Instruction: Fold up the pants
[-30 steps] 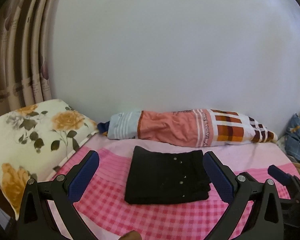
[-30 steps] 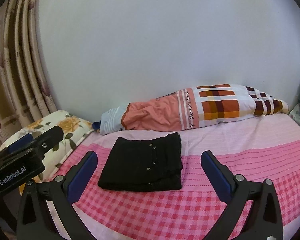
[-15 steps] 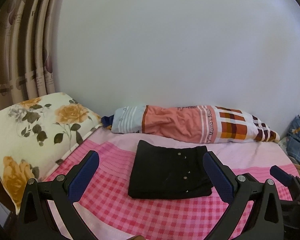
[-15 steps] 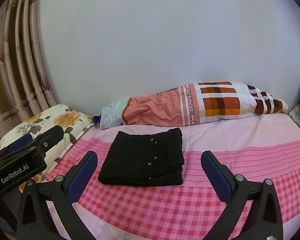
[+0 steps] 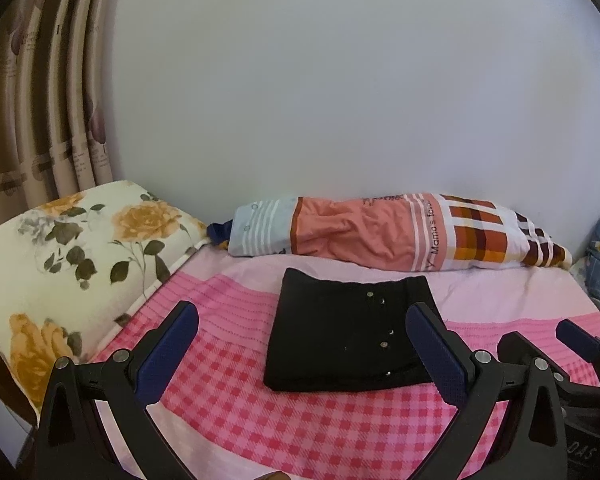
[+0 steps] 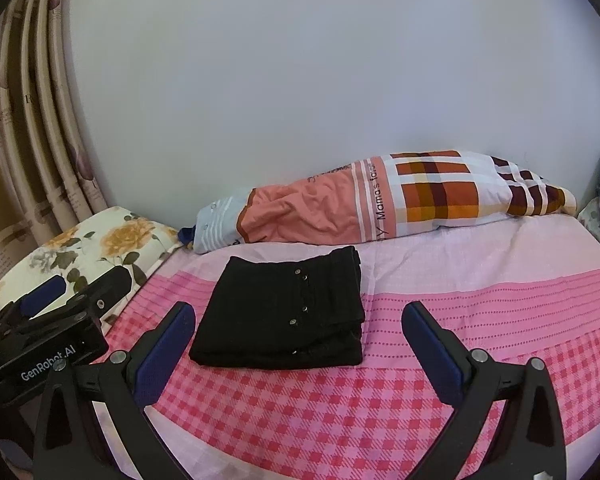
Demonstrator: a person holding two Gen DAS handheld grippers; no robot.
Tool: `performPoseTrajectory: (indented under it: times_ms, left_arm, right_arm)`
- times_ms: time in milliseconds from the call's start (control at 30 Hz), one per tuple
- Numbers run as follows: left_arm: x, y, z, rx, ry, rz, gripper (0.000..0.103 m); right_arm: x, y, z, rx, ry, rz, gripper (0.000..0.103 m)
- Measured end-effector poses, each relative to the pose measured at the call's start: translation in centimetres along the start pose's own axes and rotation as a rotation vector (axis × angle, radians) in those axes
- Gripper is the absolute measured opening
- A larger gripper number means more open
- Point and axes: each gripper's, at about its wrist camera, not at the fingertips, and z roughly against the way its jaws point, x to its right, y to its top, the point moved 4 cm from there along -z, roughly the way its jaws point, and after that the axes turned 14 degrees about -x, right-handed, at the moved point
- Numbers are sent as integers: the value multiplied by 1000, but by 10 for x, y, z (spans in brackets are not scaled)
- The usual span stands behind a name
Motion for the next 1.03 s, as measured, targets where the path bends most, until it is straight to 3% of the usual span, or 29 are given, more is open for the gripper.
performPoseTrajectory:
  times_ms: [567,1033]
  left_arm:
    - [3,-4,-16,-31,-19,-15,103]
    - [-1,-3,-28,-12,-30,-25,103]
  right_arm:
    - [4,-3,-15,-31,-7,-6,102]
    - [5,-5,-32,-62,-26,-7,102]
